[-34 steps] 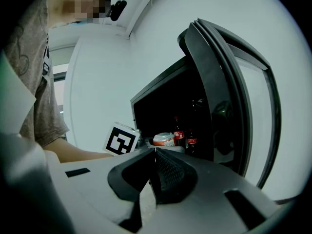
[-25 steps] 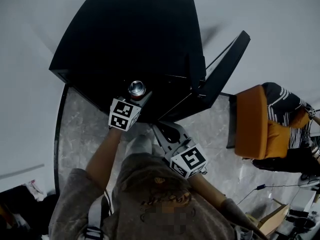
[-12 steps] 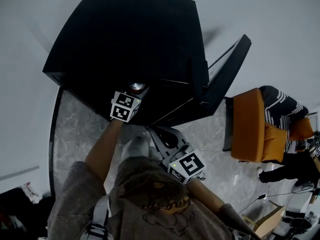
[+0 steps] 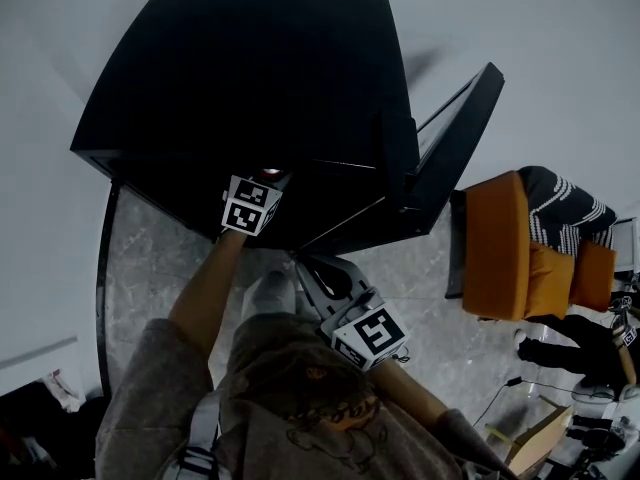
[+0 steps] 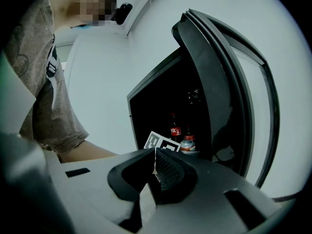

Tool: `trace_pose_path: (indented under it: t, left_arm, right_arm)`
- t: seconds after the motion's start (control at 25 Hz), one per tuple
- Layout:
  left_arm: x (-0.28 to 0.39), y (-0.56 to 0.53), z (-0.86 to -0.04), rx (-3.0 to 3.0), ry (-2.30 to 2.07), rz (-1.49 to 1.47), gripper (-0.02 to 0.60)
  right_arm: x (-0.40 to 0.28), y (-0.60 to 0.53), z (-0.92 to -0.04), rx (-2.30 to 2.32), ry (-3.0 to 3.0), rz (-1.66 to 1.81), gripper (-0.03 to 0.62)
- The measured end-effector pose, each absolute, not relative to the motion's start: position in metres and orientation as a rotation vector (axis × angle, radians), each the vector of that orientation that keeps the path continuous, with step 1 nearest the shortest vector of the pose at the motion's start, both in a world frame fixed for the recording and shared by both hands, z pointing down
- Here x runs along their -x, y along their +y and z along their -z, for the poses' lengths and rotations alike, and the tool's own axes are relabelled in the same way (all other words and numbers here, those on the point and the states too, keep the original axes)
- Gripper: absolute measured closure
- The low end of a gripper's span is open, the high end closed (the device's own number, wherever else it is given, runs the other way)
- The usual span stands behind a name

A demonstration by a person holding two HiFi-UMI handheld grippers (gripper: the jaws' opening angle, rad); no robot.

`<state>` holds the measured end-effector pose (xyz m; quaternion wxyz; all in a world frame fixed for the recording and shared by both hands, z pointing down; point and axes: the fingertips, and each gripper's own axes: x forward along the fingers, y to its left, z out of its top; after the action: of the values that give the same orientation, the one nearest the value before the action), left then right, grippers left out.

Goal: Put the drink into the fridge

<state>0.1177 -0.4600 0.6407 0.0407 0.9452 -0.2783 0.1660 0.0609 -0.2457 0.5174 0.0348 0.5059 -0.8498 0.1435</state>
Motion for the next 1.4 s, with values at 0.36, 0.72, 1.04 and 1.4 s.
trace_pose_path:
  t: [0.36,0.72,1.04,1.4]
  left_arm:
    - [-0.118,-0.455,-0.643,-2.941,-0.868,-0.516,0.249]
    - [-0.114,-0.456,-0.645,-2.957,-0.912,-0.533,0.198]
    - [-0.09,-0.44,-0.624,-2.916,-1.001,-0.516,0.152]
    - [-0.058,-0.377,-0.585,-2.842,-1.01,-0.616,0.153]
  right_arm:
    - [-0.062,-0.244,-0.519,-1.577,-2.605,-0.461,0.572]
    - [-0.067,-0.236,-0.503,-1.594,-2.582,-0.458,0.574]
    - [-0.064,-0.231,-0.489,-1.552,-2.583,-0.493,0.572]
    - [-0.066,-0.214,-0.438,-1.49,-2.577,-0.517,0.574]
